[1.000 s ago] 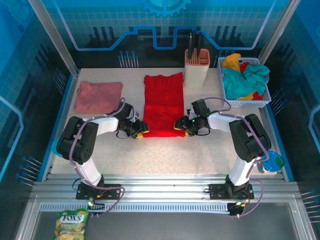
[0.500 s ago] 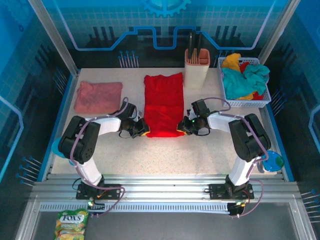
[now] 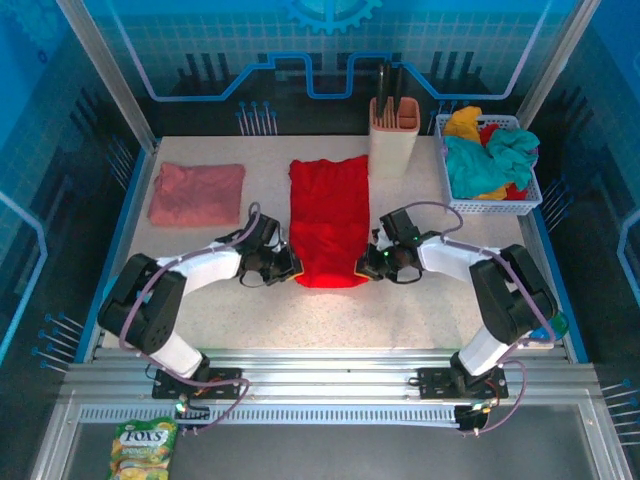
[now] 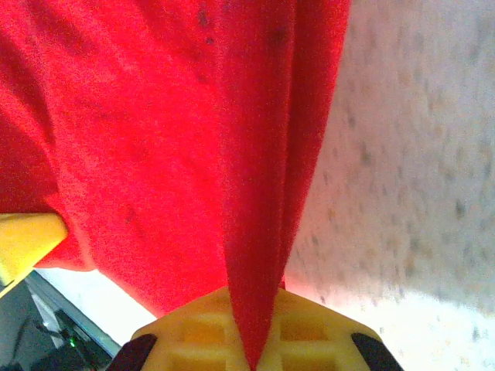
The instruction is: Fold and stack the t-shirts
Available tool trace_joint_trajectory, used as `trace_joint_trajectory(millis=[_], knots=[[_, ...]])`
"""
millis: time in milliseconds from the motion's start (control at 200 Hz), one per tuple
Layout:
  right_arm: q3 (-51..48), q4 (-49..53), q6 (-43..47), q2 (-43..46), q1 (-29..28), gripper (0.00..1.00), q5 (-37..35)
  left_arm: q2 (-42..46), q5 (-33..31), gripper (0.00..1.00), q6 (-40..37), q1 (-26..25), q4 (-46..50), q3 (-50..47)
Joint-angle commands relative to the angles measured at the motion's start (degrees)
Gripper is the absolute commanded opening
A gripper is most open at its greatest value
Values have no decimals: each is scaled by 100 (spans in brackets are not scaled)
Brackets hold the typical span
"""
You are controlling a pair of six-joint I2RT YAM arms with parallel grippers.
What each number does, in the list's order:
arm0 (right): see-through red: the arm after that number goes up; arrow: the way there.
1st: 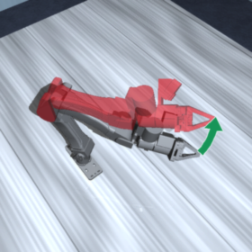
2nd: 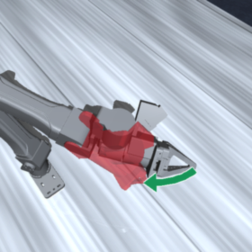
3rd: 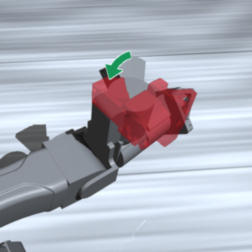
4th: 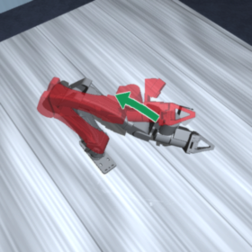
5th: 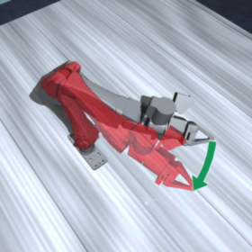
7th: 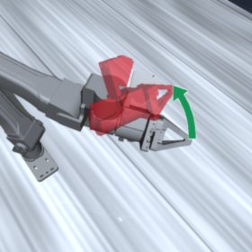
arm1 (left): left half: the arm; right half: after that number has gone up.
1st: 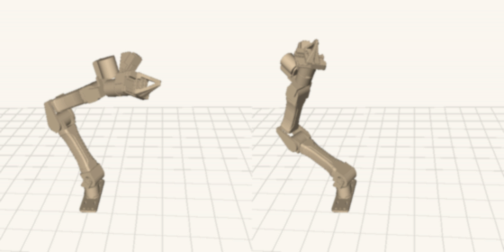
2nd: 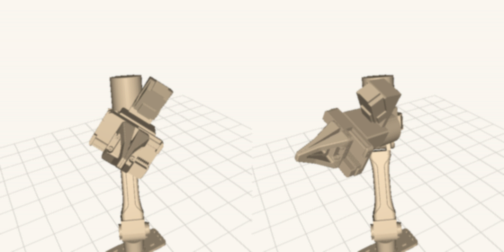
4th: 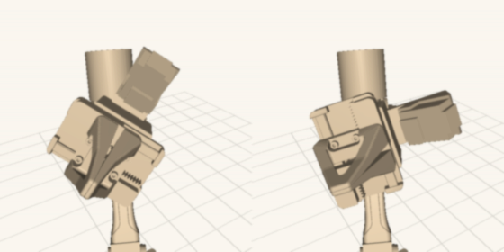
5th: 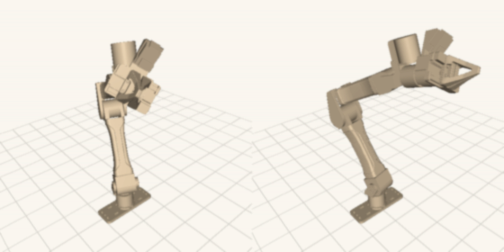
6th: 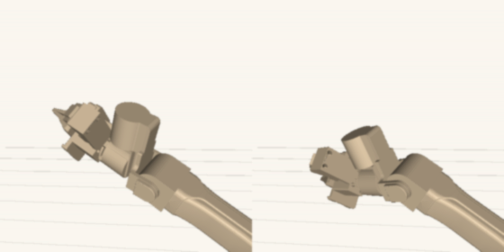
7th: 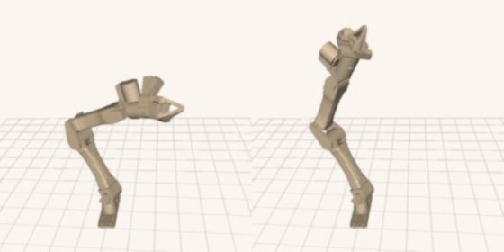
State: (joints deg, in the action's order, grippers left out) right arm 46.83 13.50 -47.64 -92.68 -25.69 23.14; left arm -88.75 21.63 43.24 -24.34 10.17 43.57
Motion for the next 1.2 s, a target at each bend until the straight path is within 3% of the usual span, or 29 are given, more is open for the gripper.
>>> trace_joint_trajectory(millis=[0,365,530,665,1061,1196], knots=[[-398,271,-206,423,-231,0,-56,648,-318,0,337,-199,411,-437],[-1428,738,-1202,1870,-1376,0,-534,2621,-934,0,1449,-1343,1482,-1399],[-1267,1377,-1440,2470,-1491,0,-640,3174,-1010,0,1564,-1385,2160,-1108],[-456,2003,-1089,2341,-1351,0,-709,2829,-1130,0,1131,-1226,2638,-326],[1658,2262,8,487,-202,0,209,1233,-457,0,199,176,2529,1353],[2291,2416,280,-206,187,0,476,551,-185,0,-48,405,2564,2131]])
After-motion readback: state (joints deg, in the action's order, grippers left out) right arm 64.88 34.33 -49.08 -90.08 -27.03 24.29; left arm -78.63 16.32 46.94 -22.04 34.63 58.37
